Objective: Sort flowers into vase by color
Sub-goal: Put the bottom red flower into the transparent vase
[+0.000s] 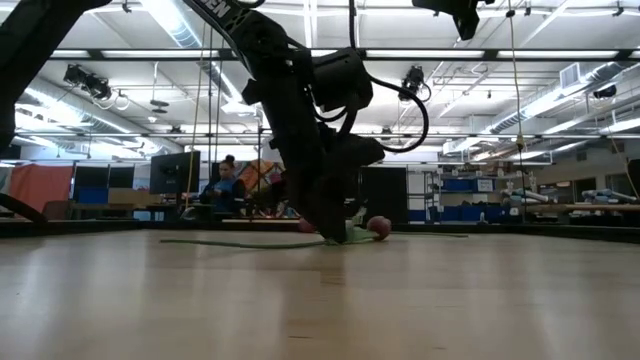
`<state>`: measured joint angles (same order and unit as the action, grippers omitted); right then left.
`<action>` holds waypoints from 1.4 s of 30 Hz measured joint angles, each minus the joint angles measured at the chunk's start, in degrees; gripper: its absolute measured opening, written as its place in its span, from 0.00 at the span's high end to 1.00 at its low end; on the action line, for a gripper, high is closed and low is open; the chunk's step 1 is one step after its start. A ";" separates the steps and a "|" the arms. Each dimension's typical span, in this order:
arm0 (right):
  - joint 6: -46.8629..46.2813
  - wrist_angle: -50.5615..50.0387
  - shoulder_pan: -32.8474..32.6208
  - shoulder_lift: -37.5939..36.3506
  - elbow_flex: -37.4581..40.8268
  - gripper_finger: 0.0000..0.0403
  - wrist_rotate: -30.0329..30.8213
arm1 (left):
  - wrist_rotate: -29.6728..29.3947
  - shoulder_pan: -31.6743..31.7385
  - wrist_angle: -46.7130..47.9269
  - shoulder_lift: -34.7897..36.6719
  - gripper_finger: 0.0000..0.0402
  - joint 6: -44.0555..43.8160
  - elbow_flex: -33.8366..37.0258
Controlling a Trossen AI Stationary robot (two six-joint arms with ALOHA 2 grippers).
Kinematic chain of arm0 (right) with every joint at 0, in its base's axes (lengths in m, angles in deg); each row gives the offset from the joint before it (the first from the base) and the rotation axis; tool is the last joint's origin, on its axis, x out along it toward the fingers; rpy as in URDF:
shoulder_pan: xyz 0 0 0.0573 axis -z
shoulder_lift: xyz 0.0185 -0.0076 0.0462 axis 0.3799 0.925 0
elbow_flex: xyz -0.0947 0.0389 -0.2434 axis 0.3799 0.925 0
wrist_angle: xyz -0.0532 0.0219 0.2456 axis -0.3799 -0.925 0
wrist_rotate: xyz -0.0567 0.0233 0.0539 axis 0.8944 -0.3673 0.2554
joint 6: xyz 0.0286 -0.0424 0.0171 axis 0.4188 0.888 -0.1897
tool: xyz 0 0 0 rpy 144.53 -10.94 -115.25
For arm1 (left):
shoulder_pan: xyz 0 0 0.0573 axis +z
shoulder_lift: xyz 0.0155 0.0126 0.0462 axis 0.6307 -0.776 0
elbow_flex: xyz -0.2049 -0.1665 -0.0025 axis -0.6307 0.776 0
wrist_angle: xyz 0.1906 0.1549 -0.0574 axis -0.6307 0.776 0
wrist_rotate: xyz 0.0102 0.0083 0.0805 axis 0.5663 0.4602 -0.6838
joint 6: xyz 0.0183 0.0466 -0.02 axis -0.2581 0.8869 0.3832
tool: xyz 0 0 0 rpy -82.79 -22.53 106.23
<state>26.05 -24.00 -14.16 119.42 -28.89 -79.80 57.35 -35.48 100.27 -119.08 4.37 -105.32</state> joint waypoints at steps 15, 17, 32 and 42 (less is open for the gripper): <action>0.00 0.00 0.00 0.00 0.00 0.67 0.01 | 0.75 -0.05 0.06 -0.85 0.71 0.88 0.15; 0.01 -0.01 0.00 0.00 0.00 0.67 0.00 | 0.85 0.11 0.70 -0.85 0.81 1.23 0.15; 0.01 0.03 0.00 0.00 0.00 0.67 0.00 | 5.08 4.42 20.07 18.45 0.99 10.81 1.32; -0.01 -0.01 0.00 0.00 0.00 0.67 0.01 | 0.28 3.14 22.25 48.96 1.00 11.49 9.93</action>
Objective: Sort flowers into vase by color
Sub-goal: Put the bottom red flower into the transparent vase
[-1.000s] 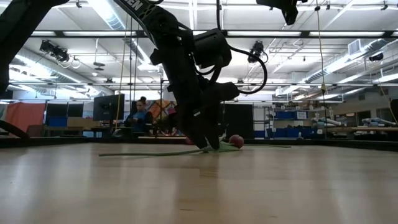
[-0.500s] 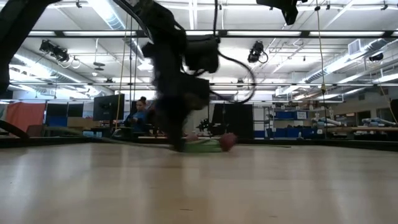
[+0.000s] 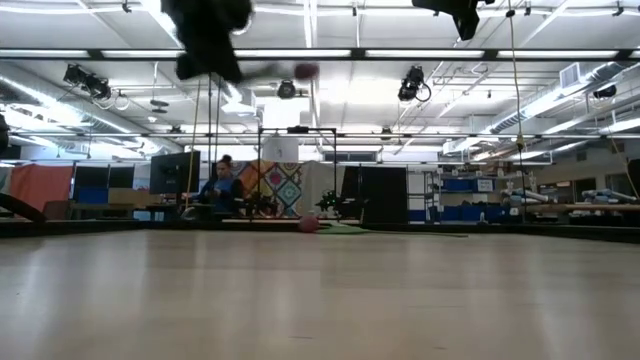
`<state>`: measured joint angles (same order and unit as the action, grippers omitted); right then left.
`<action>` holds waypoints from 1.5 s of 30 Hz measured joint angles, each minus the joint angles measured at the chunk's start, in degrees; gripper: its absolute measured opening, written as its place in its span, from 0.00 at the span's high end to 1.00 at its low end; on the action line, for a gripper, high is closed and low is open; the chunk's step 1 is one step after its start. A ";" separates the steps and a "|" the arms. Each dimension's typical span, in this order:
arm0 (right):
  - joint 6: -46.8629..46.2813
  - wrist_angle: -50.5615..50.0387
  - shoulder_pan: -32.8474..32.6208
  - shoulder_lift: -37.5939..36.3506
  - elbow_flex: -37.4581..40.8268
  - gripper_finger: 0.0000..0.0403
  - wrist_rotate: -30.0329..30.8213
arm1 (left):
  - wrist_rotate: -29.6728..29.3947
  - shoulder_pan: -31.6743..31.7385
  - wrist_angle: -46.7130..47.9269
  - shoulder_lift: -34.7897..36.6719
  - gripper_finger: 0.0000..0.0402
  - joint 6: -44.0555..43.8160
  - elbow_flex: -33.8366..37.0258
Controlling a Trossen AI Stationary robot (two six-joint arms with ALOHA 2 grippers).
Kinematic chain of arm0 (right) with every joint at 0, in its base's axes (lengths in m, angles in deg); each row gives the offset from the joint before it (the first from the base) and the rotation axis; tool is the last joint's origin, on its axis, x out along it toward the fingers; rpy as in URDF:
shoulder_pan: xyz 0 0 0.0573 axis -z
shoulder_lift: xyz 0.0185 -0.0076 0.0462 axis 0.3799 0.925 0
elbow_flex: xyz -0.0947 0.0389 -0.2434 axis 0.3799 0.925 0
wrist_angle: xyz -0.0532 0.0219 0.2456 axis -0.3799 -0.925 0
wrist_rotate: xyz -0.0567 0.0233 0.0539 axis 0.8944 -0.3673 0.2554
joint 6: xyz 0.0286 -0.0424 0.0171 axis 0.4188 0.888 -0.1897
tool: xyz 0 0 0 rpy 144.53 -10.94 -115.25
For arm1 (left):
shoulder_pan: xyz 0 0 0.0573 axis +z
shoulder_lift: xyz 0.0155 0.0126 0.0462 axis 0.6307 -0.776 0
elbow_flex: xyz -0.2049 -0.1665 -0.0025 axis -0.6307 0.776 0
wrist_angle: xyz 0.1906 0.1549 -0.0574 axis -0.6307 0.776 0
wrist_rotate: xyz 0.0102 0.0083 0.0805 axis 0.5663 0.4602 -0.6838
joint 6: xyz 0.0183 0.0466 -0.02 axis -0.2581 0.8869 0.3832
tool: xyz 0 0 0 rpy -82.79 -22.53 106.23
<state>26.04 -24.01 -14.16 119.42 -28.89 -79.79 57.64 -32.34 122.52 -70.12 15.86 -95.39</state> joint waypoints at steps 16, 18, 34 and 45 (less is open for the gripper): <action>0.00 0.01 0.00 0.00 0.00 0.67 -0.02 | 16.16 -8.77 -1.67 44.73 1.00 9.44 7.06; 0.02 0.02 0.00 0.00 0.00 0.67 0.00 | 22.33 -9.34 -8.96 49.86 1.00 5.85 11.83; 0.02 0.00 0.00 0.00 0.00 0.67 -0.01 | 64.70 -9.62 -47.87 64.99 0.99 -8.93 30.26; 0.02 0.03 0.00 0.00 0.02 0.67 0.00 | 64.73 -9.64 -63.33 61.55 0.99 -18.57 29.00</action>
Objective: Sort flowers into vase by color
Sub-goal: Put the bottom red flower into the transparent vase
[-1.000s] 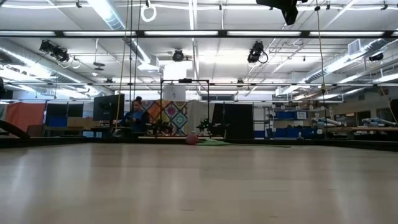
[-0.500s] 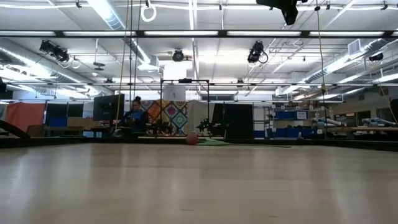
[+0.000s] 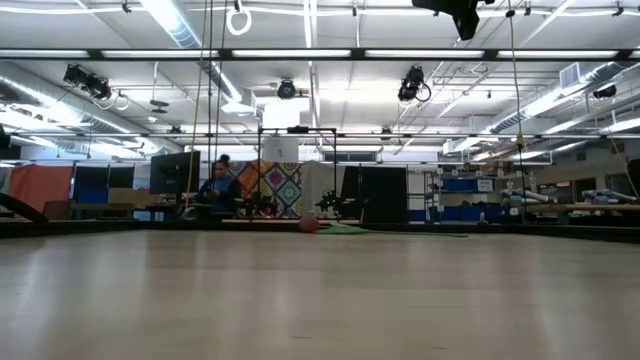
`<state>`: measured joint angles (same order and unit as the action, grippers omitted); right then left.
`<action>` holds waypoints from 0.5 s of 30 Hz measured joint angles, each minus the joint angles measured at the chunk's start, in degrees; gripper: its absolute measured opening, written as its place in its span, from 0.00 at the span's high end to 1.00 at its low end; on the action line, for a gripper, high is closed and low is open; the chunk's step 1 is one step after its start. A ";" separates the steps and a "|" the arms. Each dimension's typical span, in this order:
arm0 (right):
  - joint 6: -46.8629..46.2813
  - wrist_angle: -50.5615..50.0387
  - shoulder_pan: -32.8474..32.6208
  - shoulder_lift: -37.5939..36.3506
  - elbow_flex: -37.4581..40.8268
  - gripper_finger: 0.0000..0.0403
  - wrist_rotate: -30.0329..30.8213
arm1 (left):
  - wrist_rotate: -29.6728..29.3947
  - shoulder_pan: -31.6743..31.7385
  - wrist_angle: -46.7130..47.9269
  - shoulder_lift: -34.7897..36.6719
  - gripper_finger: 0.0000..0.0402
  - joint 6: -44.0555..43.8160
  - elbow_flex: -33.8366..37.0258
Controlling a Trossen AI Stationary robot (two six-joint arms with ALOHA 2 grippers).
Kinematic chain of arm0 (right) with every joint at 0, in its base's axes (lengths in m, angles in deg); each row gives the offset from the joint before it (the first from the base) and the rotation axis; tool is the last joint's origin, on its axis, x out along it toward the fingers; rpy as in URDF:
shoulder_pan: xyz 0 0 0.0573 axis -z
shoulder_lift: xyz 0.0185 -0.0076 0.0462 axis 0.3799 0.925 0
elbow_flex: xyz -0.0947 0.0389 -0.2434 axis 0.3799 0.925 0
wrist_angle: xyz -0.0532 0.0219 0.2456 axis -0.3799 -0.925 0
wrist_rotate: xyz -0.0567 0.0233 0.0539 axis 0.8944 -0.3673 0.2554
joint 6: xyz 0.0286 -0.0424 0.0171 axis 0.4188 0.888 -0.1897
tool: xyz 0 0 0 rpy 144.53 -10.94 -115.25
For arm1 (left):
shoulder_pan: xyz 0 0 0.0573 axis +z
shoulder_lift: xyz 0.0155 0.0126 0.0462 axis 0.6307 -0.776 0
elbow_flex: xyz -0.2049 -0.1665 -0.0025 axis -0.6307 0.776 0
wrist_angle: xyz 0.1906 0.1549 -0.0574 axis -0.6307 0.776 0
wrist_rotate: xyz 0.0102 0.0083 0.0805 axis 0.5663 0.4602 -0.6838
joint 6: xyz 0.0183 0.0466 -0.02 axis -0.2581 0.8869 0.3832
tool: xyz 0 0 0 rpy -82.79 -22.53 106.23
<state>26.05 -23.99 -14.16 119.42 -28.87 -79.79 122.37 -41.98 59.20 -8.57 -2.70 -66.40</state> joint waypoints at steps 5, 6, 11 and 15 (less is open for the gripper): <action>0.00 0.00 0.00 0.00 0.00 0.67 0.00 | -0.47 -0.02 -5.90 -4.10 0.99 -4.73 -1.42; 0.00 0.00 0.00 0.00 0.00 0.67 -0.02 | -0.62 -0.02 -6.42 -4.70 0.99 -5.64 -1.70; -0.01 0.00 0.00 0.00 0.00 0.67 0.00 | -2.60 0.00 -7.24 -9.24 0.99 -10.54 -7.54; 0.00 0.00 0.00 0.00 0.00 0.67 -0.02 | -4.03 0.00 -1.07 -13.00 0.99 -8.19 -14.93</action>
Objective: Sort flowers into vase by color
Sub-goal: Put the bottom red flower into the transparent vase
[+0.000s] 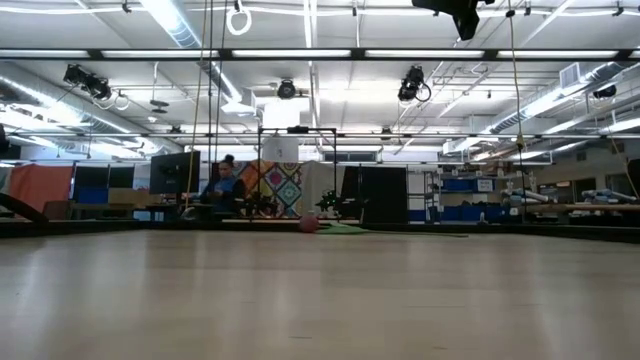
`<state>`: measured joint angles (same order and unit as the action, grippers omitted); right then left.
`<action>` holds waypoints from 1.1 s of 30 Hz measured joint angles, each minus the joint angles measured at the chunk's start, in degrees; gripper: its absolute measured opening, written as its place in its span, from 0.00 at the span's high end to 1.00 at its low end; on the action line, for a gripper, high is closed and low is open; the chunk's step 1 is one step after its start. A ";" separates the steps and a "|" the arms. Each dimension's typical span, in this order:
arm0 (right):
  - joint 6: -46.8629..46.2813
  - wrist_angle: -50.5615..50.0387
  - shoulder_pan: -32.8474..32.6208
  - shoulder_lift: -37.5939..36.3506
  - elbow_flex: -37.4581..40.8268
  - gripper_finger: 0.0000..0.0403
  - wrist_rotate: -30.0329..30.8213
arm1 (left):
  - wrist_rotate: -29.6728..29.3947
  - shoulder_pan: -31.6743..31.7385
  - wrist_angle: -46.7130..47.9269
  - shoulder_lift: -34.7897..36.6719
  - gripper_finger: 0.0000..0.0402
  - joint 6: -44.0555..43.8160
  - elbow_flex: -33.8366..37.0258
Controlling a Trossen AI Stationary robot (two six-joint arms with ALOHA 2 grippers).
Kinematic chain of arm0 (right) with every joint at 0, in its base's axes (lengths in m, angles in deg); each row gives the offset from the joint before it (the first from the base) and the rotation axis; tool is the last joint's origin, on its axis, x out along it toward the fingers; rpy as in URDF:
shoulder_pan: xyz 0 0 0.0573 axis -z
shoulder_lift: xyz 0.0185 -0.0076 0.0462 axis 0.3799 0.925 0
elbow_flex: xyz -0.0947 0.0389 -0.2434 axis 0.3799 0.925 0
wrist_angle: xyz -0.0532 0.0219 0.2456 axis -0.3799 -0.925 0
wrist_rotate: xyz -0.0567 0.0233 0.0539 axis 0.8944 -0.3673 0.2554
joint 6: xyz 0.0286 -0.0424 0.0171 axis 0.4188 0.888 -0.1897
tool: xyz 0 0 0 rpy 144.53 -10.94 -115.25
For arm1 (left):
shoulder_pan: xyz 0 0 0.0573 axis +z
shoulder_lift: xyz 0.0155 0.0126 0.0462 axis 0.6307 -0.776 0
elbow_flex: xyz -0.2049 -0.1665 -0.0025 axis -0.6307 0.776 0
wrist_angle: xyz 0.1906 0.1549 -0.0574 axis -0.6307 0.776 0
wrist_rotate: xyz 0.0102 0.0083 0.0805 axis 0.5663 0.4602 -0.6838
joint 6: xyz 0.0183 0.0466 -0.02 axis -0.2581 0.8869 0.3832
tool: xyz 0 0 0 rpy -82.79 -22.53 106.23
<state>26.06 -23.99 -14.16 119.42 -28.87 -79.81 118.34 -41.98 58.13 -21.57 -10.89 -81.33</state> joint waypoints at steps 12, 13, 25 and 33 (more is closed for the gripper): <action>-0.01 -0.01 0.00 0.00 0.00 0.67 0.00 | 2.26 -7.50 -0.95 8.03 0.99 6.07 4.65; 0.00 -0.02 0.00 0.00 0.00 0.67 0.00 | 1.05 -8.61 -2.38 8.89 0.99 6.00 6.49; -0.02 0.00 0.00 0.00 0.00 0.67 0.01 | -6.62 -19.49 -28.84 10.57 0.99 1.43 34.56; -0.02 -0.02 0.00 0.00 0.00 0.67 0.00 | -15.74 -27.94 -31.66 10.13 0.99 18.32 40.49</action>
<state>26.04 -24.01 -14.16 119.42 -28.87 -79.81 102.60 -69.92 26.46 -11.44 7.42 -40.84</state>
